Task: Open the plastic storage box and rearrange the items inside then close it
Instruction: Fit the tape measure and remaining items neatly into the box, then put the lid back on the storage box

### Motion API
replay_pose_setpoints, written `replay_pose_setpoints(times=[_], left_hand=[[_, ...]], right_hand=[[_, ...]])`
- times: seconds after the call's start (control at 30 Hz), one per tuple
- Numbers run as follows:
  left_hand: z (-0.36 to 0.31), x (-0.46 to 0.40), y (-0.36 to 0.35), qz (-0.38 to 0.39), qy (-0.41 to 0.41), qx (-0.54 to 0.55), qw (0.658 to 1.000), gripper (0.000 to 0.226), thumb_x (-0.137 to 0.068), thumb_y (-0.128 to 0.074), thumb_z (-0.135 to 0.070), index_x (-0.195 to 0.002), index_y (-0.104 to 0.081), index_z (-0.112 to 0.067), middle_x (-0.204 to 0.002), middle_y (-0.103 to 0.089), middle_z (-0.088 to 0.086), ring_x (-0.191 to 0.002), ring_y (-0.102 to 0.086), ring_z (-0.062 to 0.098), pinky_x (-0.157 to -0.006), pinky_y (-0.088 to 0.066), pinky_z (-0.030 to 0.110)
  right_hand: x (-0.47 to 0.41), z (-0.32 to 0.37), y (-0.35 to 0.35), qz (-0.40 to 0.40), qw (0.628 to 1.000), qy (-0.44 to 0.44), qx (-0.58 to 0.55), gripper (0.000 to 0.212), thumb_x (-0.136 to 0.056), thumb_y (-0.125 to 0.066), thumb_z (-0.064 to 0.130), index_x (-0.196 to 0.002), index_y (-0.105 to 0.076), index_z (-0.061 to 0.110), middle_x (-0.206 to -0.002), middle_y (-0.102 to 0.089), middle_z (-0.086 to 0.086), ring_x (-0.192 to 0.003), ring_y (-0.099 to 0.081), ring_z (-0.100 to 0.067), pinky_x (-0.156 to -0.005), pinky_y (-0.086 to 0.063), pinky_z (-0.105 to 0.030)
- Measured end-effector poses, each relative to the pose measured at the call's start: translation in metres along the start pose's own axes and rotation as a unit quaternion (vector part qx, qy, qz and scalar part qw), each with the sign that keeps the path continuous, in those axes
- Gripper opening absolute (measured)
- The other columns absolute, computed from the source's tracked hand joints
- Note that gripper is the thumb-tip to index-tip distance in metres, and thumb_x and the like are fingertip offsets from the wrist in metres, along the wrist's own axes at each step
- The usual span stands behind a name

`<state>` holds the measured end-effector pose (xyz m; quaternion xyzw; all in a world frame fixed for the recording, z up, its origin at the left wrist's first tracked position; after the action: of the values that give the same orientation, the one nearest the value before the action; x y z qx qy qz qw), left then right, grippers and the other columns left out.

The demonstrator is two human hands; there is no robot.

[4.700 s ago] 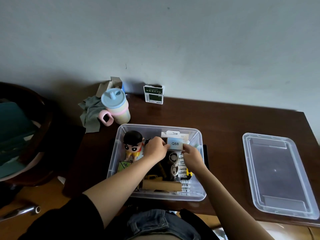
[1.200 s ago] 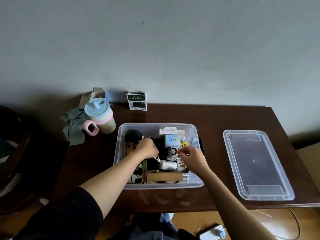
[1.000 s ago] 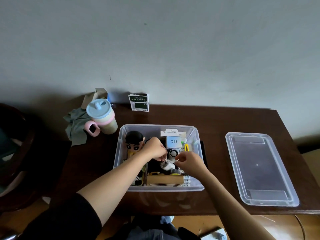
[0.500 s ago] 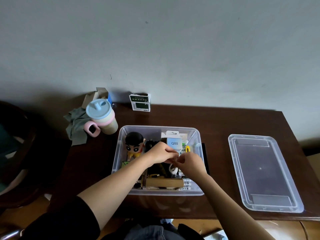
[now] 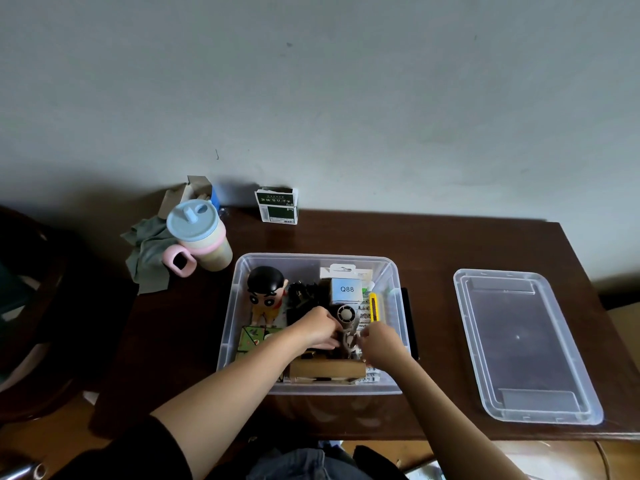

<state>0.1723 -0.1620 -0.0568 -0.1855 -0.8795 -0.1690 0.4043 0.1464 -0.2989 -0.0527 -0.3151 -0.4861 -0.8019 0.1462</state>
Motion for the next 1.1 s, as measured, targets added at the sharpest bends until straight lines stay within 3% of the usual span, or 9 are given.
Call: replay_pose_setpoints(times=[0.1,0.2,0.5,0.63,0.7,0.77,0.83,1.0,1.1], left_hand=[[0.001,-0.001,-0.006,0.006,0.006,0.029,1.0,0.02,-0.099,-0.035,-0.004,-0.096,-0.054,-0.007,-0.093,-0.06,0.009,-0.072,-0.067,0.019,-0.07,-0.058,0.026],[0.001,0.0,-0.008,0.011,0.006,0.038,0.999,0.021,-0.099,-0.036,-0.004,-0.089,-0.054,-0.009,-0.101,-0.065,0.021,-0.07,-0.067,0.02,-0.066,-0.058,0.025],[-0.003,0.001,0.002,-0.017,0.006,0.022,1.0,0.024,-0.099,-0.032,-0.003,-0.101,-0.055,-0.005,-0.11,-0.058,0.016,-0.09,-0.068,0.027,-0.083,-0.057,0.034],[-0.004,0.005,0.005,-0.014,0.005,0.018,1.0,0.025,-0.099,-0.03,-0.002,-0.101,-0.055,-0.005,-0.118,-0.057,0.019,-0.099,-0.068,0.029,-0.086,-0.056,0.034],[-0.004,0.008,0.007,-0.014,0.006,0.015,1.0,0.025,-0.099,-0.03,-0.002,-0.102,-0.055,-0.005,-0.122,-0.056,0.02,-0.1,-0.067,0.029,-0.085,-0.056,0.033],[-0.005,0.01,0.008,-0.016,0.004,0.005,1.0,0.025,-0.099,-0.03,-0.003,-0.103,-0.055,-0.007,-0.124,-0.056,0.019,-0.098,-0.068,0.027,-0.083,-0.056,0.031],[-0.006,0.012,0.011,-0.019,0.0,-0.017,1.0,0.025,-0.099,-0.031,-0.005,-0.102,-0.056,-0.009,-0.12,-0.057,0.015,-0.092,-0.067,0.023,-0.078,-0.057,0.027],[-0.013,0.018,0.022,-0.063,-0.061,-0.082,0.993,0.018,-0.1,-0.038,-0.016,-0.099,-0.054,-0.01,-0.096,-0.065,0.007,-0.066,-0.062,0.015,-0.057,-0.048,0.023],[-0.022,0.026,0.026,-0.129,-0.146,-0.133,0.972,0.016,-0.098,-0.043,-0.022,-0.092,-0.057,-0.015,-0.082,-0.066,0.0,-0.065,-0.063,0.016,-0.063,-0.047,0.029]], right_hand=[[0.002,-0.003,-0.011,0.011,1.0,-0.006,-0.027,0.02,-0.09,-0.048,0.008,-0.08,-0.062,-0.002,-0.073,-0.052,-0.009,-0.069,-0.047,-0.022,-0.056,-0.033,-0.026],[0.003,-0.003,-0.012,0.0,0.999,-0.005,-0.043,0.028,-0.09,-0.047,0.007,-0.062,-0.049,0.006,-0.059,-0.042,-0.003,-0.061,-0.042,-0.02,-0.048,-0.026,-0.027],[0.007,-0.001,-0.003,0.001,0.998,-0.013,-0.058,0.04,-0.086,-0.042,-0.001,-0.054,-0.024,0.014,-0.054,-0.027,-0.004,-0.05,-0.025,-0.017,-0.048,-0.018,-0.029],[0.008,-0.001,-0.002,0.002,0.997,-0.016,-0.072,0.029,-0.09,-0.043,0.001,-0.062,-0.044,0.011,-0.071,-0.05,-0.012,-0.067,-0.049,-0.026,-0.06,-0.039,-0.031],[0.011,0.0,-0.001,0.005,0.997,-0.012,-0.074,0.032,-0.093,-0.043,0.005,-0.063,-0.042,0.016,-0.073,-0.05,-0.007,-0.072,-0.05,-0.024,-0.061,-0.038,-0.026],[0.011,0.001,0.0,0.003,0.998,-0.002,-0.065,0.021,-0.095,-0.043,0.008,-0.083,-0.06,0.007,-0.087,-0.062,-0.012,-0.085,-0.06,-0.027,-0.066,-0.044,-0.029],[0.013,0.002,0.001,-0.009,0.998,0.006,-0.063,0.023,-0.095,-0.042,0.009,-0.1,-0.062,-0.002,-0.099,-0.065,-0.017,-0.1,-0.061,-0.033,-0.069,-0.046,-0.034],[0.025,-0.001,0.01,-0.069,0.994,0.031,-0.079,0.03,-0.095,-0.042,0.012,-0.118,-0.06,0.007,-0.115,-0.066,-0.008,-0.099,-0.062,-0.024,-0.077,-0.051,-0.032],[0.038,-0.006,0.018,-0.129,0.972,0.055,-0.188,0.025,-0.094,-0.046,0.012,-0.107,-0.067,0.018,-0.094,-0.071,0.005,-0.081,-0.068,-0.017,-0.07,-0.056,-0.034]])
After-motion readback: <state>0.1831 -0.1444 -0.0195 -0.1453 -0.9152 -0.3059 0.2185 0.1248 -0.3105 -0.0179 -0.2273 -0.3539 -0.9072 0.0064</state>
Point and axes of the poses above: each hand's wrist, its own x-axis away from the middle knuckle, its own y-axis out of the back of the hand, z = x × y, the point moved 2 cm from there along -x, towards the middle knuckle
